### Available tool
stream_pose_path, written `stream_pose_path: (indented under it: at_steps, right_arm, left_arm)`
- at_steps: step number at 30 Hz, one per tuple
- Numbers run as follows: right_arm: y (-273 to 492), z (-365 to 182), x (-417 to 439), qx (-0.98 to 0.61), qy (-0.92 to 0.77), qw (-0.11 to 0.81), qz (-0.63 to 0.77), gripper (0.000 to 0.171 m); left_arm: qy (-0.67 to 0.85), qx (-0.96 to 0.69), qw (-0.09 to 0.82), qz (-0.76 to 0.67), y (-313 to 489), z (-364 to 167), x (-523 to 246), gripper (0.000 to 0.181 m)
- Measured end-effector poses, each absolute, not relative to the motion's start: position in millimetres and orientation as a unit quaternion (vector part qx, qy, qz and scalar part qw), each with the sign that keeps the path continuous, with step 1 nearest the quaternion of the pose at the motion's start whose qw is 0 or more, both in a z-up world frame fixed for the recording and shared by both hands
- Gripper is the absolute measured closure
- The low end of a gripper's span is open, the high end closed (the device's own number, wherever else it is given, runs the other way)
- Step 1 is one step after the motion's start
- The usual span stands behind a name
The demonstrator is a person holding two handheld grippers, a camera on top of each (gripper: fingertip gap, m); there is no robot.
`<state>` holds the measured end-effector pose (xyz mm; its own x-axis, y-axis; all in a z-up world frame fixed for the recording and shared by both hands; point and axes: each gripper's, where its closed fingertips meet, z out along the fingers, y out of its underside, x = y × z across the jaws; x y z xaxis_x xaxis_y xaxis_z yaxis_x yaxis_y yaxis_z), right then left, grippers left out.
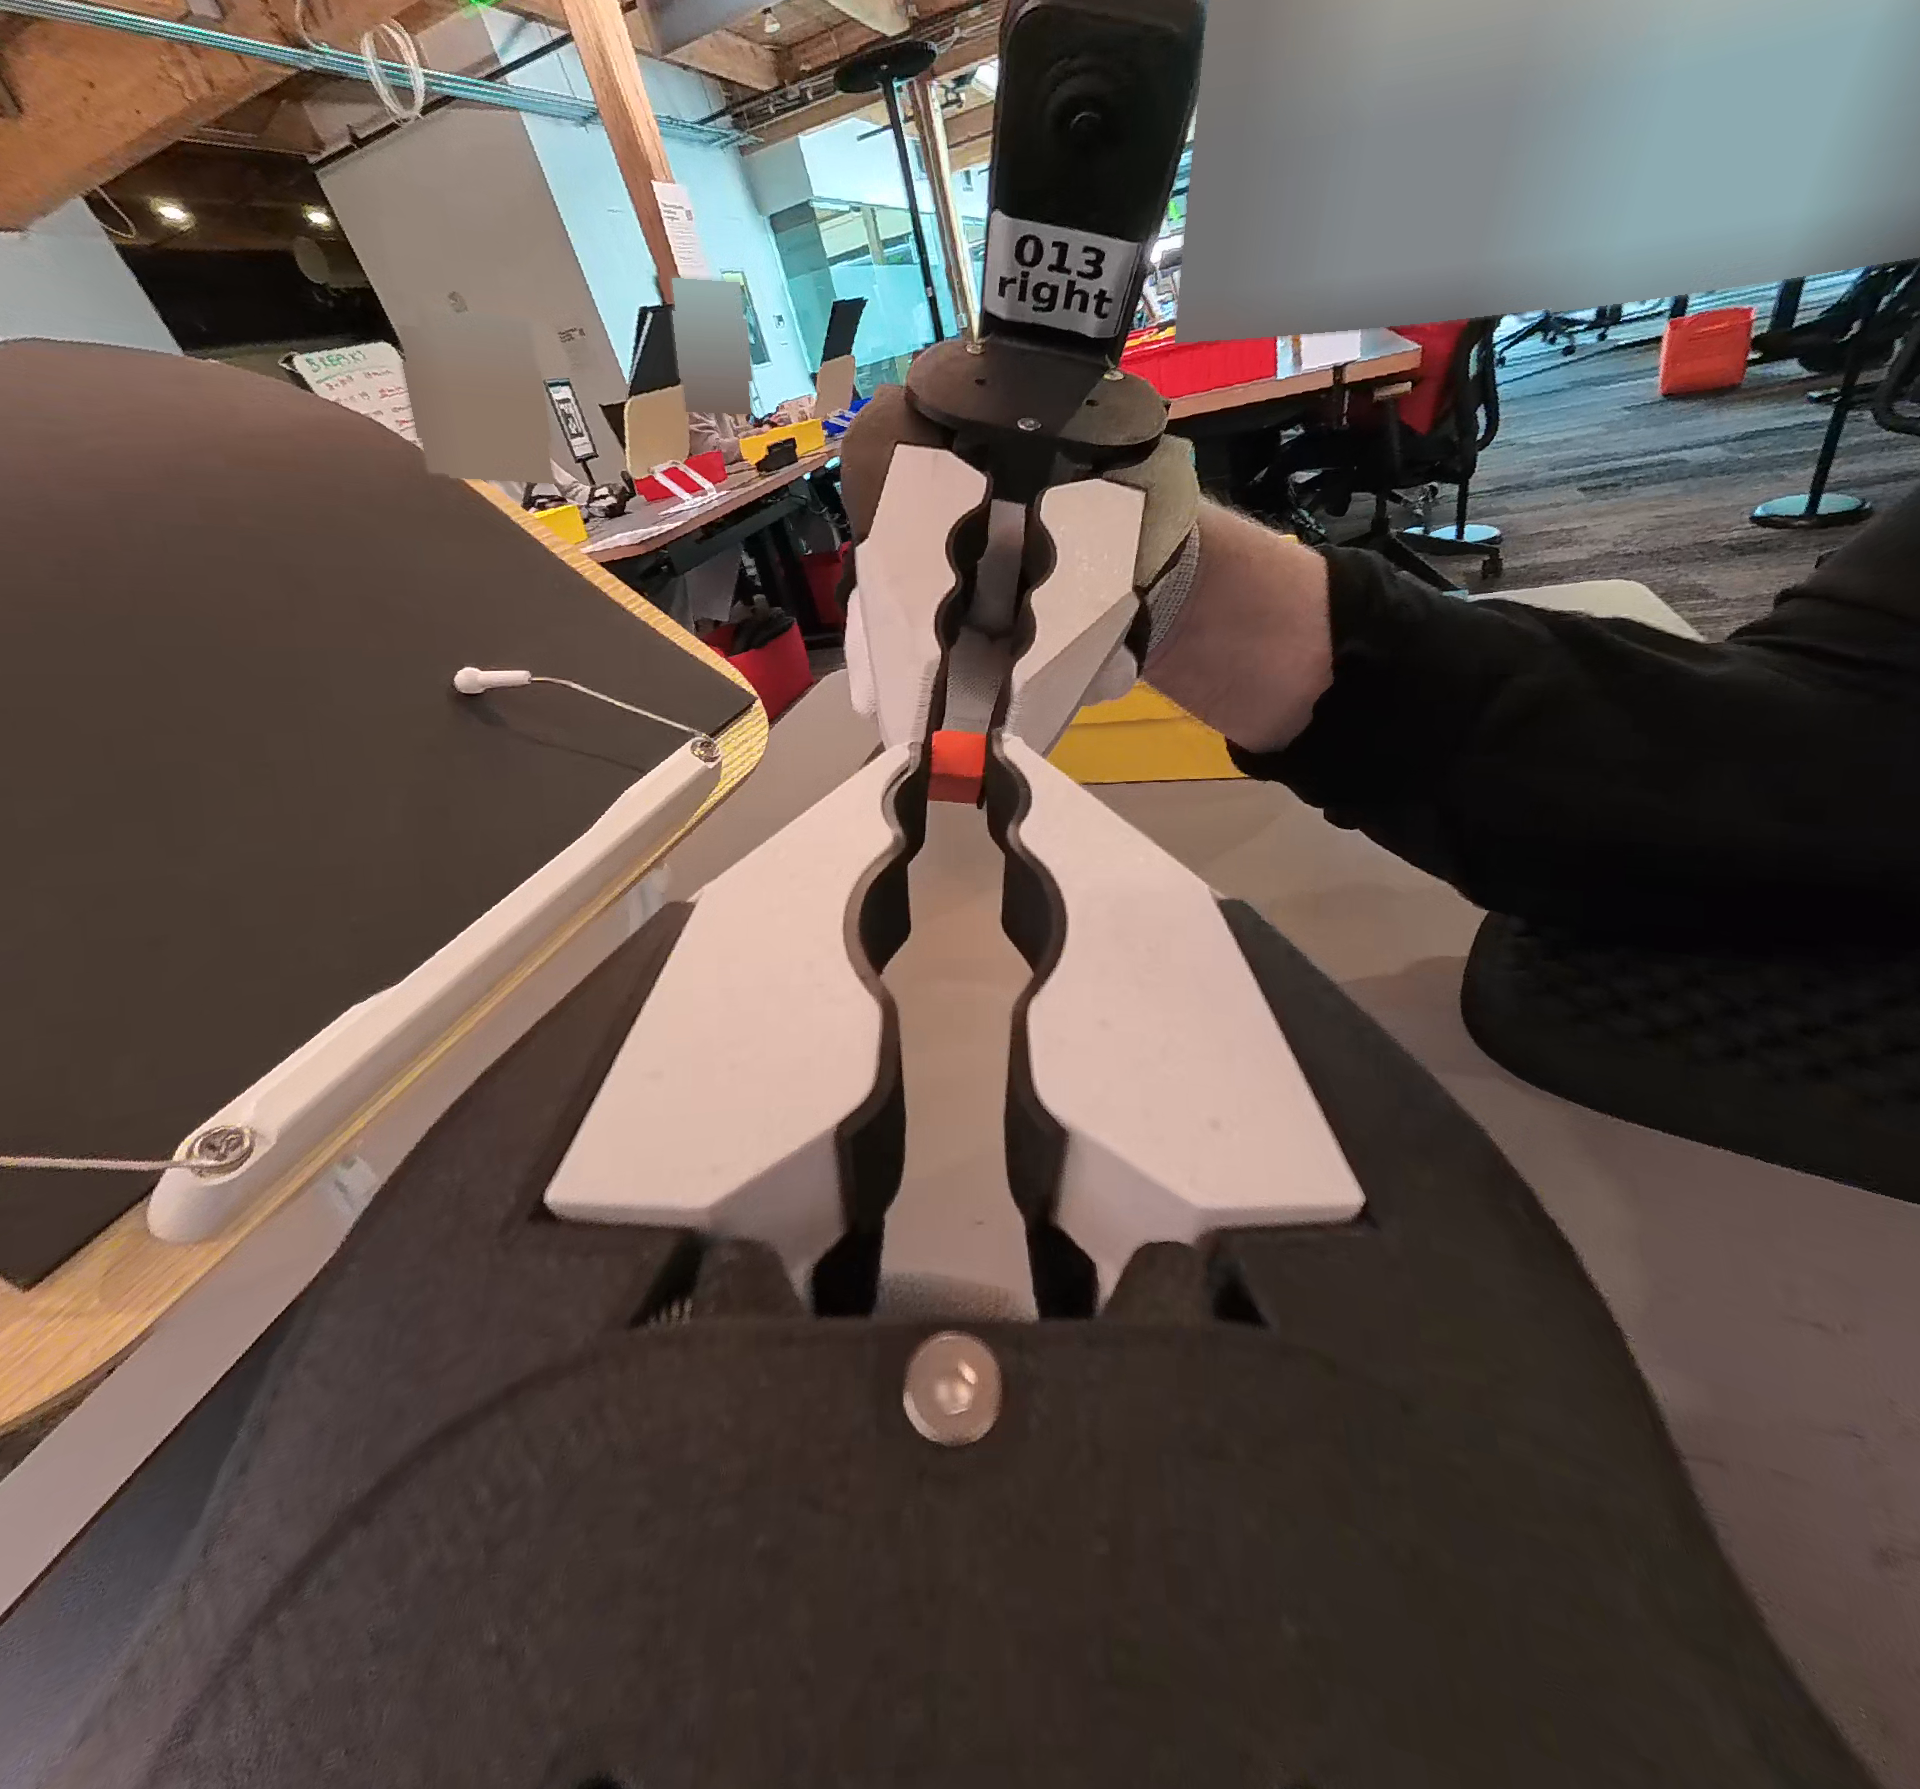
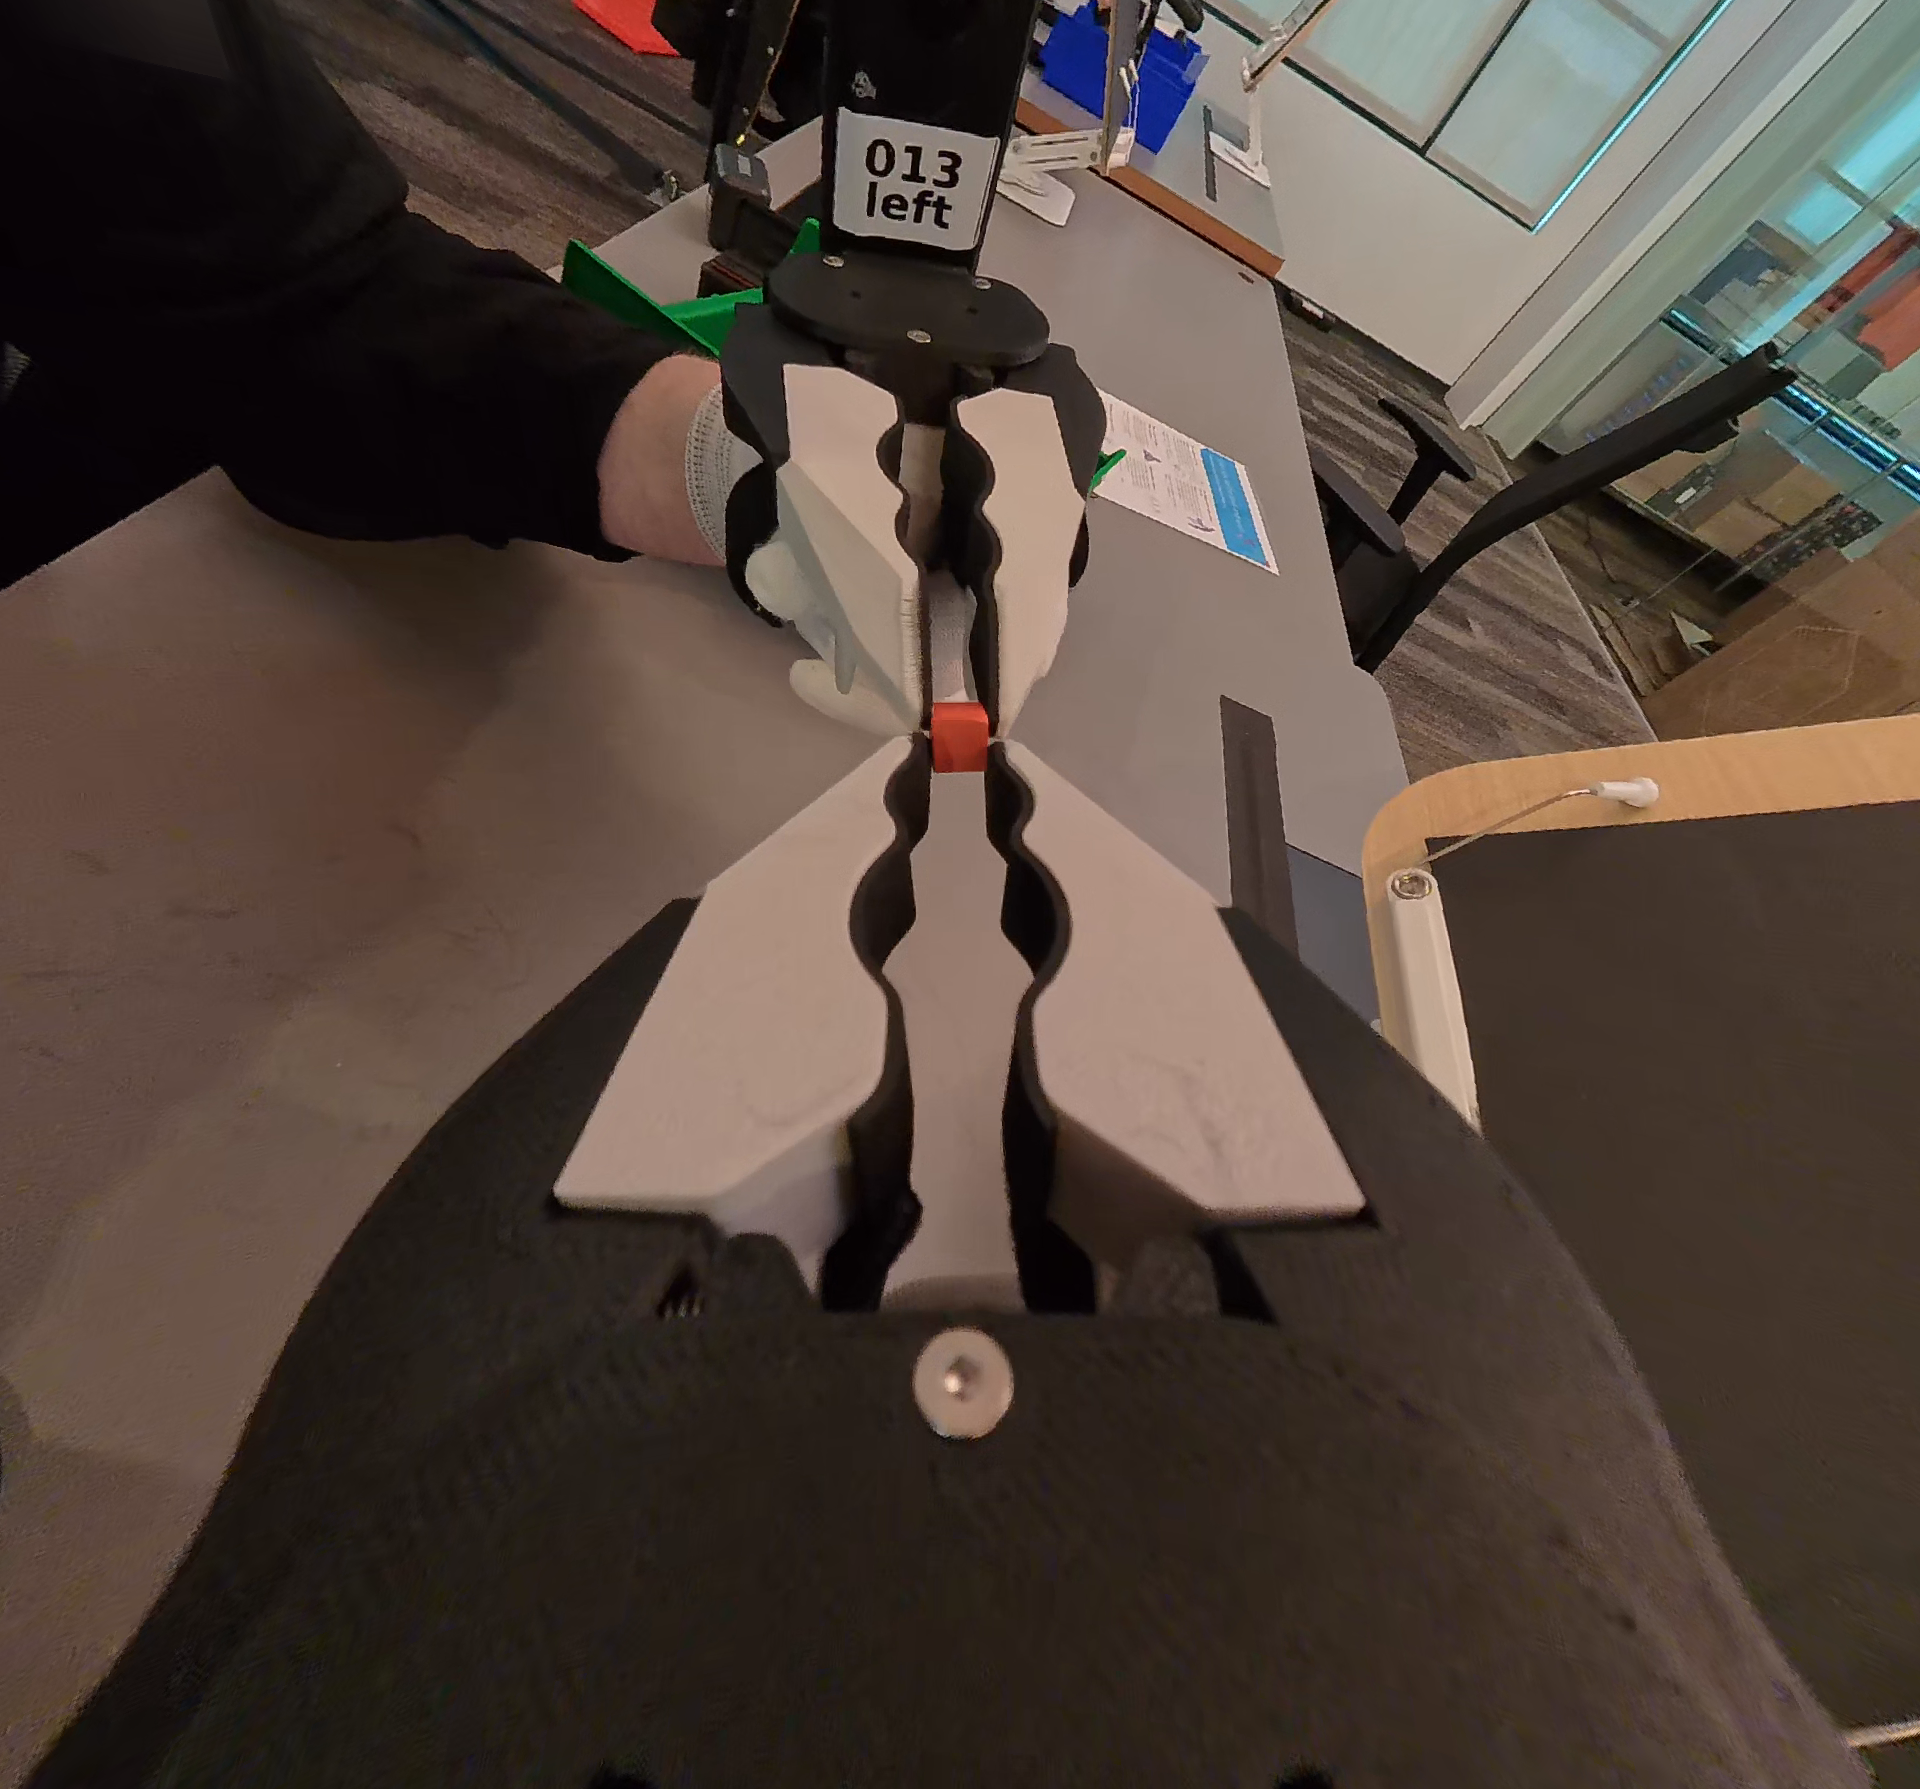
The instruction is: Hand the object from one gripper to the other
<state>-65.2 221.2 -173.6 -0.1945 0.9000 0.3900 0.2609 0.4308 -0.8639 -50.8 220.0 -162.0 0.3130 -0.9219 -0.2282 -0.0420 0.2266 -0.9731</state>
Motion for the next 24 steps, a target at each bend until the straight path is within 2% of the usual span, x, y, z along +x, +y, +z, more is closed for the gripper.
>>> stream_pose_path:
  at_steps: [8, 13, 19, 24]
  right_arm:
    - [225, -183, -60, -0.437, -0.698, 0.455, 0.34, 0.164]
    - [213, -203, -49, -0.452, -0.705, 0.377, 0.396, 0.164]
    - [201, -235, -37, -0.473, -0.73, 0.281, 0.405, 0.164]
    - [190, -243, -40, -0.47, -0.748, 0.251, 0.396, 0.163]
  left_arm:
    - [0.489, -0.513, 0.635, -0.308, 220, -166, -47, 0.167]
    - [0.55, -0.49, 0.641, -0.217, 210, -172, -42, 0.166]
    - [0.662, -0.461, 0.581, -0.106, 187, -203, -30, 0.165]
    - [0.701, -0.456, 0.546, -0.052, 184, -222, -28, 0.162]
